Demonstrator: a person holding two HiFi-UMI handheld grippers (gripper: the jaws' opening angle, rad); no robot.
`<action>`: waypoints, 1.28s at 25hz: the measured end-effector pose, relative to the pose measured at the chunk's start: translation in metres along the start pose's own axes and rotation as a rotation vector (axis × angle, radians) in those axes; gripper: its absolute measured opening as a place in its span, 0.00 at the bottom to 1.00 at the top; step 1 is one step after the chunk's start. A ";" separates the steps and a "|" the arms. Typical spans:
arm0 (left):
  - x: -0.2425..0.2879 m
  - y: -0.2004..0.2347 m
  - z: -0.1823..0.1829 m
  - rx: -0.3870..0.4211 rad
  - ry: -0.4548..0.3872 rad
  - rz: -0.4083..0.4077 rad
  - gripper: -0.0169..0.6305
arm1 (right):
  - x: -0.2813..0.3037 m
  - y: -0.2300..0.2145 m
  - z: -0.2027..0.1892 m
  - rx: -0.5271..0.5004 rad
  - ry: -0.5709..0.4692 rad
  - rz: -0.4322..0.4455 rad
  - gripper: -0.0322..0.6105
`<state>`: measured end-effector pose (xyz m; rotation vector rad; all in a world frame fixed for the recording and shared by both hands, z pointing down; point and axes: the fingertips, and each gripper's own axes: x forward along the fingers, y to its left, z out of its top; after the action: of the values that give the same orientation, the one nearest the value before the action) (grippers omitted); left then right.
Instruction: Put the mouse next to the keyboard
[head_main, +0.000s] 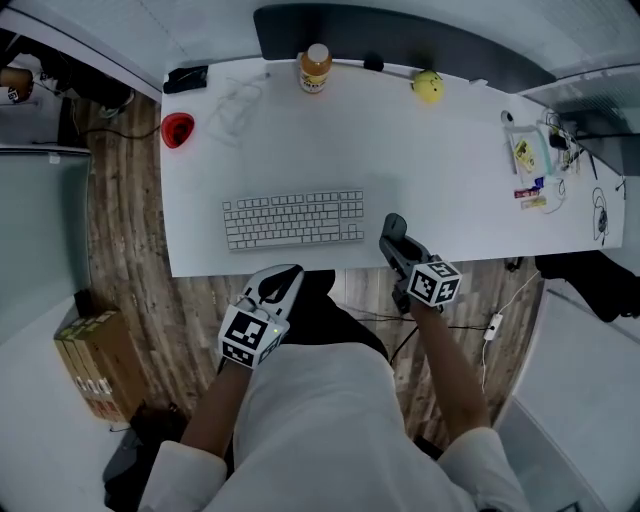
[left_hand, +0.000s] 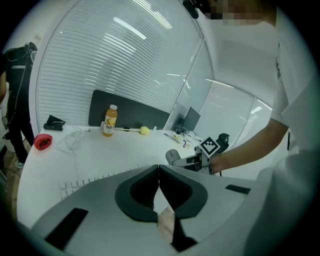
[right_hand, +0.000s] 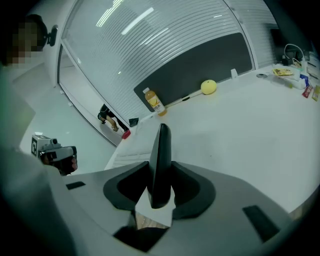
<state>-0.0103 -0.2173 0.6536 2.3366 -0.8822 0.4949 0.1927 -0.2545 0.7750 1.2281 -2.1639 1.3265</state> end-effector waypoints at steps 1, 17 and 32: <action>0.003 0.003 0.000 0.002 0.004 -0.003 0.05 | 0.007 -0.004 -0.002 0.005 0.007 -0.012 0.28; 0.019 0.036 0.006 -0.005 0.036 -0.024 0.05 | 0.066 -0.042 -0.029 0.039 0.216 -0.083 0.28; 0.022 0.054 0.014 -0.013 0.023 -0.051 0.05 | 0.070 -0.052 -0.023 -0.082 0.294 -0.202 0.36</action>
<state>-0.0300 -0.2693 0.6759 2.3309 -0.8108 0.4930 0.1905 -0.2809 0.8608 1.1084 -1.8212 1.2348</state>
